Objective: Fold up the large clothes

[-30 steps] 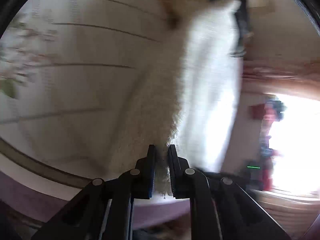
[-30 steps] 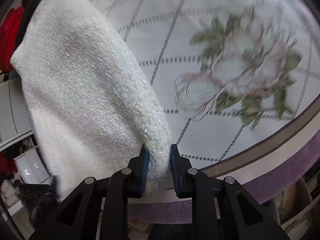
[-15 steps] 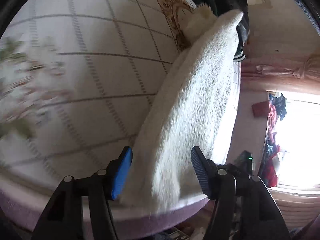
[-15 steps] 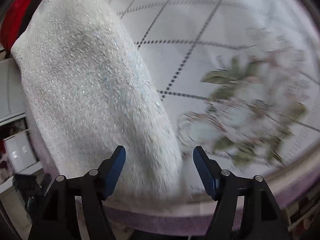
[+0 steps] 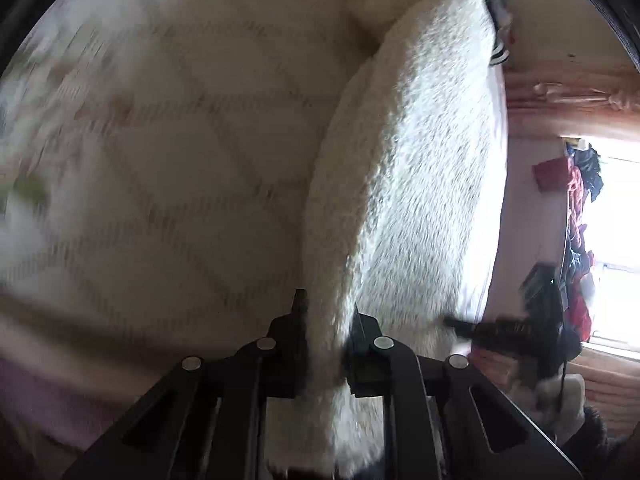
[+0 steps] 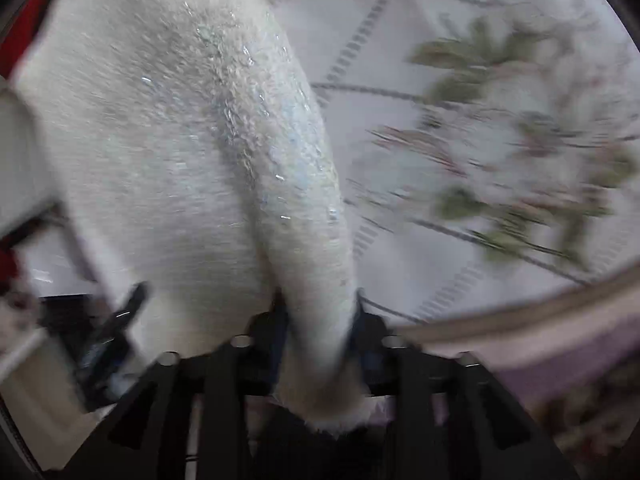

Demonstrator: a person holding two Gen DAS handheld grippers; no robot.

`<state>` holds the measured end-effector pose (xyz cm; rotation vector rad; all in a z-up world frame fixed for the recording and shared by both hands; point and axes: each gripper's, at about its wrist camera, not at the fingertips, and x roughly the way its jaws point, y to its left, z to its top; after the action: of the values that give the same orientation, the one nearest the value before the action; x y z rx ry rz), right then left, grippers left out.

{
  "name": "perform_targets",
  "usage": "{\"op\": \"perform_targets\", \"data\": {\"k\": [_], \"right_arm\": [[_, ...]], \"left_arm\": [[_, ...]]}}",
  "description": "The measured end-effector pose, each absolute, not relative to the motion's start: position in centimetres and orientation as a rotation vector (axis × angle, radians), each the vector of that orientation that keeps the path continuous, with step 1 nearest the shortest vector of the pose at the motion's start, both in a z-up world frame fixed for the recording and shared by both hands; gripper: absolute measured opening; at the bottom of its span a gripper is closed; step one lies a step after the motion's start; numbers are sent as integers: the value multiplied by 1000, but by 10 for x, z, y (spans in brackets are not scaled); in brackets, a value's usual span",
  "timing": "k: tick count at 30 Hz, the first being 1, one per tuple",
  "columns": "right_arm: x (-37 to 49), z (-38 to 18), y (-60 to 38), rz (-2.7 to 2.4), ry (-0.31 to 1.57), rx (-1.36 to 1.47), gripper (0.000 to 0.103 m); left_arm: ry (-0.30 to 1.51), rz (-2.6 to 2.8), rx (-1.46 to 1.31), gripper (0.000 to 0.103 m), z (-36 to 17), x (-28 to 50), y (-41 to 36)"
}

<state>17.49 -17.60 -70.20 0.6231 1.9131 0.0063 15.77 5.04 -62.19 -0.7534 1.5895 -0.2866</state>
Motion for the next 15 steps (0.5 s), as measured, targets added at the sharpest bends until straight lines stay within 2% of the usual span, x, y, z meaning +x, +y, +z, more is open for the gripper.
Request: {"op": "perform_targets", "data": {"k": [3,4,5,6,7,8,10,12,14,15], "right_arm": [[207,-653,-162,-68,1812,392,39],[227,-634,-154,-70,1750,348,39],[235,-622,-149,-57,1713,330,39],[263,-609,-133,-14,1656,319,39],[285,-603,-120,30,1624,320,39],[320,-601,-98,73,1594,317,39],[379,-597,-57,162,1509,327,39],[400,-587,-18,230,1467,315,39],[432,-611,9,243,1469,210,36],[435,-657,-2,235,1514,132,36]], "left_arm": [[1627,-206,-769,21,-615,155,60],[1613,-173,-756,27,-609,159,63],[1590,-143,-753,40,-605,161,68],[1553,-127,-767,46,-600,166,75],[1523,-114,-774,61,-597,174,82],[1497,-103,-770,69,-594,180,85],[1443,-80,-747,70,-588,201,90],[1417,-52,-716,70,-586,219,93],[1387,-20,-704,70,-585,234,95],[1378,-5,-704,70,-585,239,97]]}}
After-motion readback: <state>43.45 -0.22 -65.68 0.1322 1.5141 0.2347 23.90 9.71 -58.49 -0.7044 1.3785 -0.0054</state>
